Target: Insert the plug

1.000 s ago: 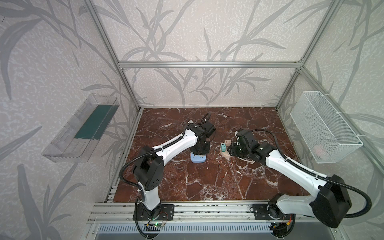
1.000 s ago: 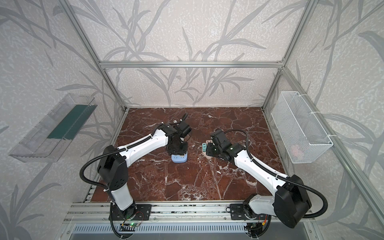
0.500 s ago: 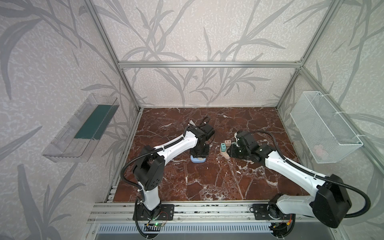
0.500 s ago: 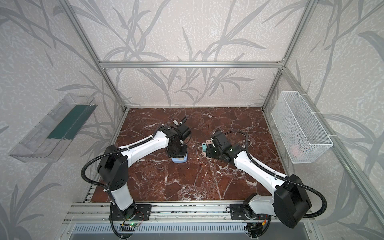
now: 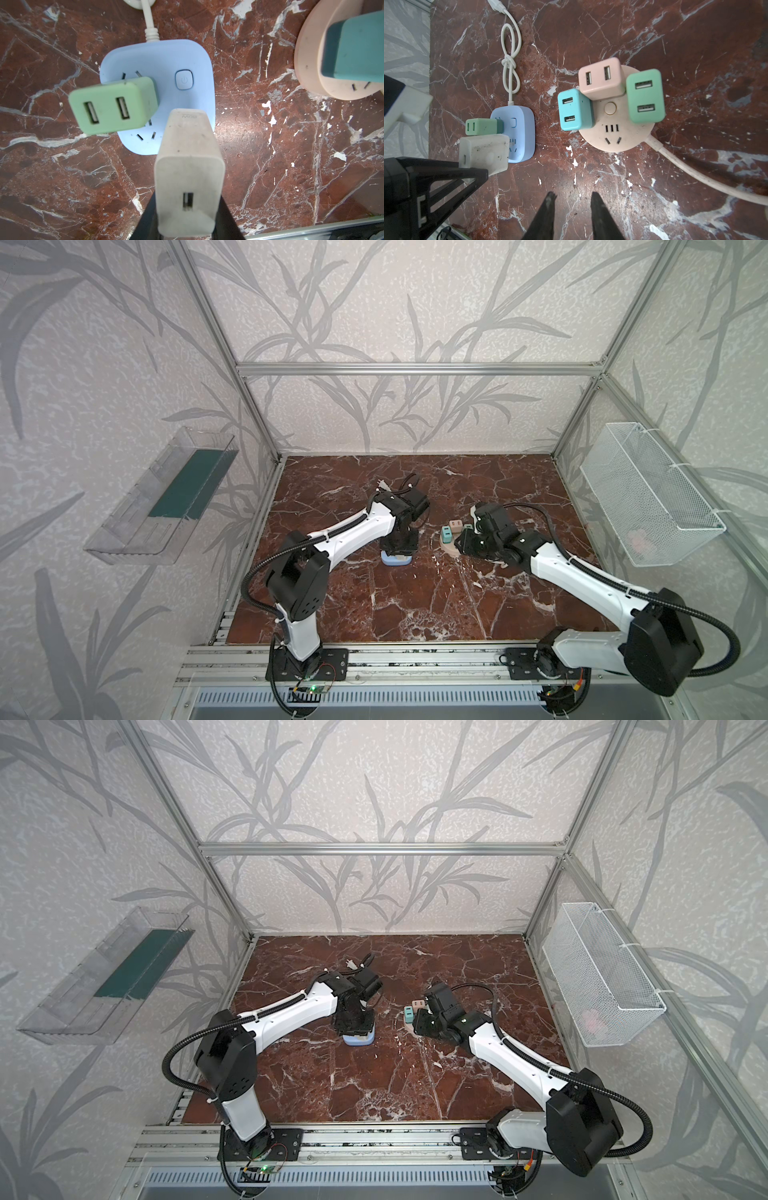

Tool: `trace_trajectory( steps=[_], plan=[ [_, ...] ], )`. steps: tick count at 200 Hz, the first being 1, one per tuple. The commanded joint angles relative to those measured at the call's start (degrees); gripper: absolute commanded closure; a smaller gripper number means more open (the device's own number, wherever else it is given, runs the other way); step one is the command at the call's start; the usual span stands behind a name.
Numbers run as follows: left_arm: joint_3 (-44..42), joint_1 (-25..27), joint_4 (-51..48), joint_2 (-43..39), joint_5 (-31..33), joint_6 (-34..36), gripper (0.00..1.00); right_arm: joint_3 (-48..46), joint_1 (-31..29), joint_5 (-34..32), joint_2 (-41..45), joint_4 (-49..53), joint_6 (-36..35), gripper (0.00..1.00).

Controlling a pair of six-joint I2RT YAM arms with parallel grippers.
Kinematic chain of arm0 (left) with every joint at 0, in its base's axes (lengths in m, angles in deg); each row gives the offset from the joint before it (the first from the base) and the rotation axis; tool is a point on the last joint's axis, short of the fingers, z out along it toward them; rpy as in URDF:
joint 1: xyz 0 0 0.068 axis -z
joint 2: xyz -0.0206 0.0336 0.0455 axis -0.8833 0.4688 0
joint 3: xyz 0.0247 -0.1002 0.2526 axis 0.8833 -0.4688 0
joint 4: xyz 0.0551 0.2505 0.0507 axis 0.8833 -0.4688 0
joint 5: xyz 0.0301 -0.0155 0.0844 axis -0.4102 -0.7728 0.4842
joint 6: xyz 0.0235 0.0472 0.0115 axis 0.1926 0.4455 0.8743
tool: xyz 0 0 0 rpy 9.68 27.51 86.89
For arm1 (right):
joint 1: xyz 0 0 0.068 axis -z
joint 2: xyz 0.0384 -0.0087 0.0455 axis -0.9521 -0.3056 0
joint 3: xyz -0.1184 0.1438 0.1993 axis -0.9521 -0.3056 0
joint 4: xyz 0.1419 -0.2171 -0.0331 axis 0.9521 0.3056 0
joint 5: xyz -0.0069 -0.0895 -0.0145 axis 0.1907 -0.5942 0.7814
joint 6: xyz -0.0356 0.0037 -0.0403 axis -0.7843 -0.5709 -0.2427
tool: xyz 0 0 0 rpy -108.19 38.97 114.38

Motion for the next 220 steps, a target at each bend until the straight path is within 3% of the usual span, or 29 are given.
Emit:
trace_trajectory(
  steps=[1,220],
  plan=[
    [0.32,0.27,-1.52,0.07,1.11,-0.88,1.00,-0.87,0.39,0.72,0.74,-0.89,-0.55,0.69],
    [5.63,0.39,-2.29,5.58,0.36,-1.51,1.00,-4.70,1.80,4.67,1.57,-5.65,0.59,0.69]
  ],
)
